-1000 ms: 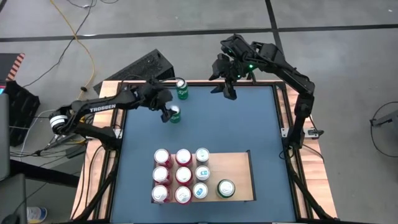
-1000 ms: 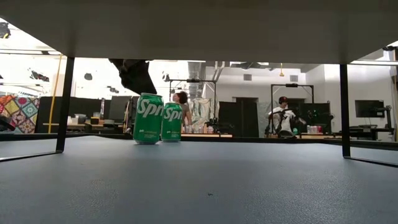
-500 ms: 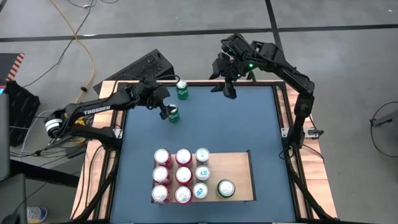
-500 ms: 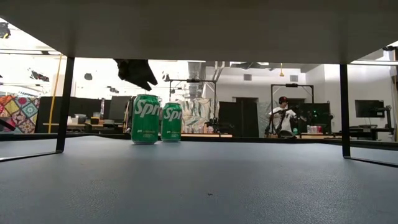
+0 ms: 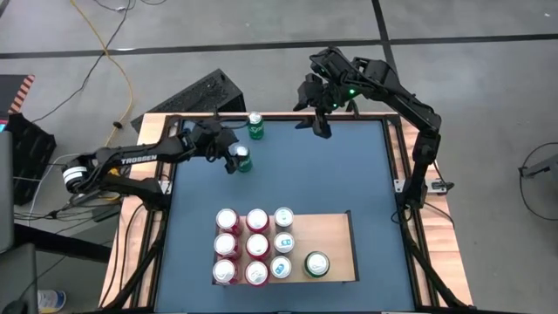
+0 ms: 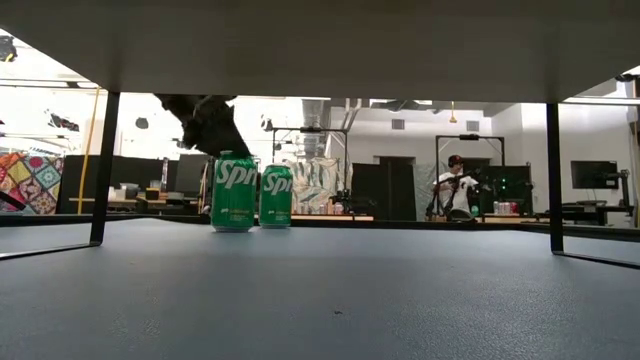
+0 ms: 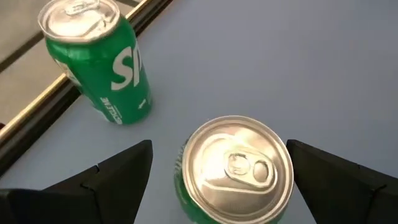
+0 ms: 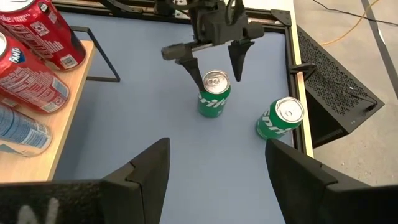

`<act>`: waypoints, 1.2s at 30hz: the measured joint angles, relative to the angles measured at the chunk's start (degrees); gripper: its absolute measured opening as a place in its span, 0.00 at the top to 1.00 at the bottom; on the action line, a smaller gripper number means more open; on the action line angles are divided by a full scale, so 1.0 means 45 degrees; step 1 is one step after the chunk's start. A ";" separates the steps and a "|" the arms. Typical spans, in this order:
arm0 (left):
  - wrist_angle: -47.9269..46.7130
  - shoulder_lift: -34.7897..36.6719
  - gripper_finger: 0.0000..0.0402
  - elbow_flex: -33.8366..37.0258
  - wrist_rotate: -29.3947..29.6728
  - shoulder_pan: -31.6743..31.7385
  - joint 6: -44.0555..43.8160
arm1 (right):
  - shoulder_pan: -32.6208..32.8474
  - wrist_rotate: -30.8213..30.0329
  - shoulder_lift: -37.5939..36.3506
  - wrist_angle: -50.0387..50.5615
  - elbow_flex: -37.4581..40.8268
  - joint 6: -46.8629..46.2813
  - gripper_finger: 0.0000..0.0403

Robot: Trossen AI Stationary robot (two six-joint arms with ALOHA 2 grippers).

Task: Place canned beverage on shelf
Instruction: Put the bottom green soda can on the shelf aligned with the other green soda can

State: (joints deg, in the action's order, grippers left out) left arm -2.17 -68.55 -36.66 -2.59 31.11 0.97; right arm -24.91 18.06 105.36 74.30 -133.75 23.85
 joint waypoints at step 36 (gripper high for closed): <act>0.2292 0.1272 0.32 0.0156 0.2025 -0.1321 -0.3750 | 0.0243 0.0049 -0.1553 -0.0282 -0.0019 0.0026 0.38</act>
State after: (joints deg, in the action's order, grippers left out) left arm 8.14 -62.83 -35.96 6.52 25.17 -15.90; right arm -23.81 18.28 98.37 73.03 -133.84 23.97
